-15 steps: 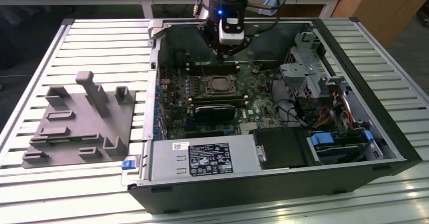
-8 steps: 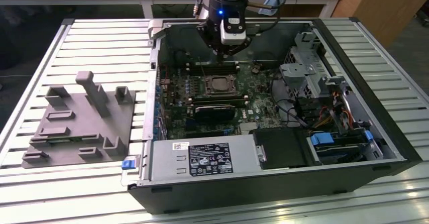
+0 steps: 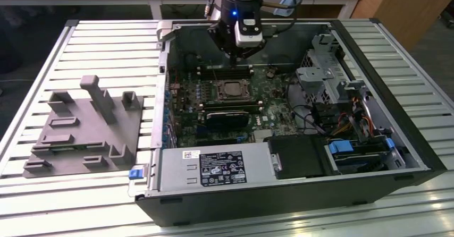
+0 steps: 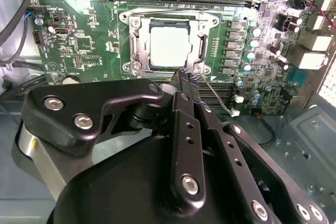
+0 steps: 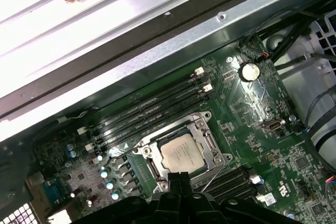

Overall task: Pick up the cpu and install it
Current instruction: 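Install the first cpu locking lever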

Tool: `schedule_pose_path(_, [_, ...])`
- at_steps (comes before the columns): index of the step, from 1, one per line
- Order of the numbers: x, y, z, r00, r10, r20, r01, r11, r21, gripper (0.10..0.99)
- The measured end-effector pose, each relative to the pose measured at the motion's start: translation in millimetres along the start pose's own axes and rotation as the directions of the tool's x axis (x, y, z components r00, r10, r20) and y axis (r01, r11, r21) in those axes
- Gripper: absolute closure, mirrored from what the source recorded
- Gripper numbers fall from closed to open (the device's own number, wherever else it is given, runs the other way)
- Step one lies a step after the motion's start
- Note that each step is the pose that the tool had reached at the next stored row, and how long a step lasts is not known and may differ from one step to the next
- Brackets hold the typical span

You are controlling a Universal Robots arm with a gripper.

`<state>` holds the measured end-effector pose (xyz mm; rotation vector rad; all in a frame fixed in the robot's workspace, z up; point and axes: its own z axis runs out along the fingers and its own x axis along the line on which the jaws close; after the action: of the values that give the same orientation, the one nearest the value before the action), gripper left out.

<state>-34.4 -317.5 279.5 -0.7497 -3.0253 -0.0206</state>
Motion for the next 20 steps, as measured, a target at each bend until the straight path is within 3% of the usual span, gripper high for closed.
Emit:
schedule_pose_path(11, [0.0, 0.0, 0.0, 0.9951, -0.099, -0.0008, 0.099, 0.9951, 0.003, 0.98])
schedule_pose_path(17, [0.0, 0.0, 0.1, 0.9832, -0.182, -0.0019, 0.182, 0.9832, 0.005, 0.98])
schedule_pose_path(20, [0.0, 0.0, 0.1, 0.9778, -0.209, -0.0053, 0.209, 0.9778, -0.007, 0.98])
